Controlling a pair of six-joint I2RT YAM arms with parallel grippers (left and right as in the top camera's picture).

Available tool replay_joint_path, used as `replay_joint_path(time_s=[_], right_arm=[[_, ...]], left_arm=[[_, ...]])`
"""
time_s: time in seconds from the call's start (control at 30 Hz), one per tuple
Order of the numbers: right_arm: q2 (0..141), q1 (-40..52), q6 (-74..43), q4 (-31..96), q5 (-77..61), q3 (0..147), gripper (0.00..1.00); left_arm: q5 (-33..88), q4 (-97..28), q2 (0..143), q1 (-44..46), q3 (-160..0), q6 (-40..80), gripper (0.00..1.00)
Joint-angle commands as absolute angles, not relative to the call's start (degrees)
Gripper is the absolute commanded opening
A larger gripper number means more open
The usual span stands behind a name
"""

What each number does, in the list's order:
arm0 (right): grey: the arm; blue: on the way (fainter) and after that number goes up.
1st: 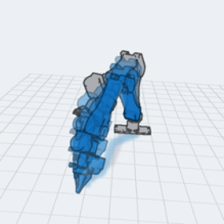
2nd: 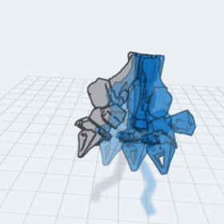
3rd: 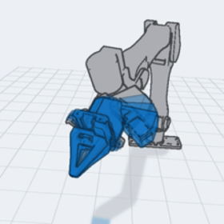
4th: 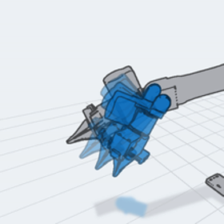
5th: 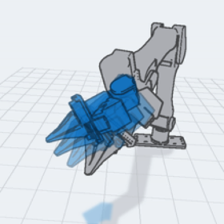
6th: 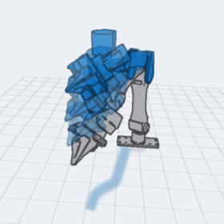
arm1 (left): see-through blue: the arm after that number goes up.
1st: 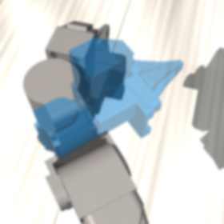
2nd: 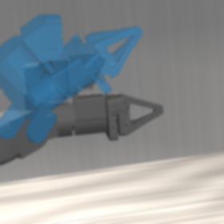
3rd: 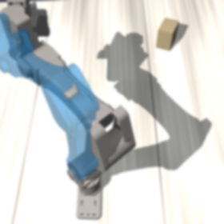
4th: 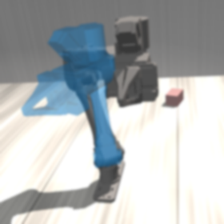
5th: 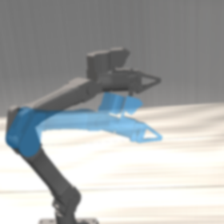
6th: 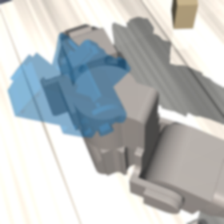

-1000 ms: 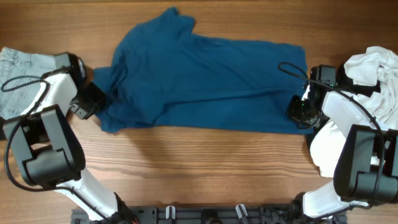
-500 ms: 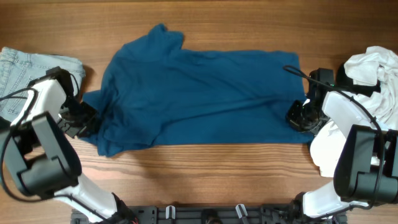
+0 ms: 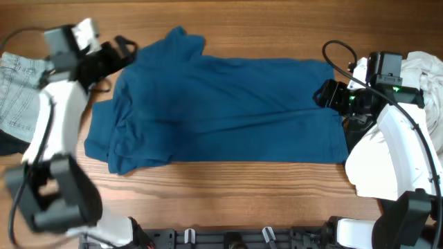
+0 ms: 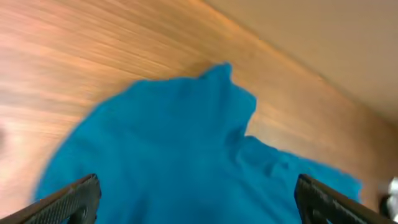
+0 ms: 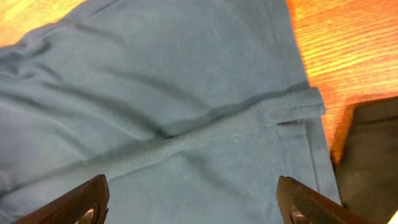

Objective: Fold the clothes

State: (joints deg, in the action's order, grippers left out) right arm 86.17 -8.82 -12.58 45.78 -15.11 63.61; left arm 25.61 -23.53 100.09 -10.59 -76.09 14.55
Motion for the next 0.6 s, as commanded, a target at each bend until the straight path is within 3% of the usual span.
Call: replay_joint_path(time_s=[0.0, 0.17, 0.3, 0.37, 0.43, 0.57], right_arm=[[86.26, -8.95, -11.57, 46.37, -16.62, 63.86, 0.87], [86.26, -8.95, -11.57, 47.44, -16.62, 63.83, 0.87], [86.26, -8.95, -11.66, 47.18, -16.62, 63.83, 0.87], [86.26, -8.95, -11.99, 46.76, -16.62, 63.83, 0.87], [86.28, -8.95, -12.03, 46.76, -16.62, 63.83, 0.86], [86.30, -8.95, -12.23, 46.48, -16.62, 63.75, 0.81]], left_arm=[[20.29, -24.67, 112.18, -4.51, -87.64, 9.15, 1.00], [14.37, -24.80, 128.14, -0.23, -102.65, 6.22, 1.00], [13.13, -18.70, 133.95, 1.52, -102.85, 5.08, 0.98], [11.77, -16.95, 135.83, 2.35, -102.83, 4.67, 0.92], [10.83, -16.05, 136.68, 2.70, -102.83, 4.69, 0.82], [6.72, -15.97, 137.84, 2.76, -102.83, 4.69, 0.38]])
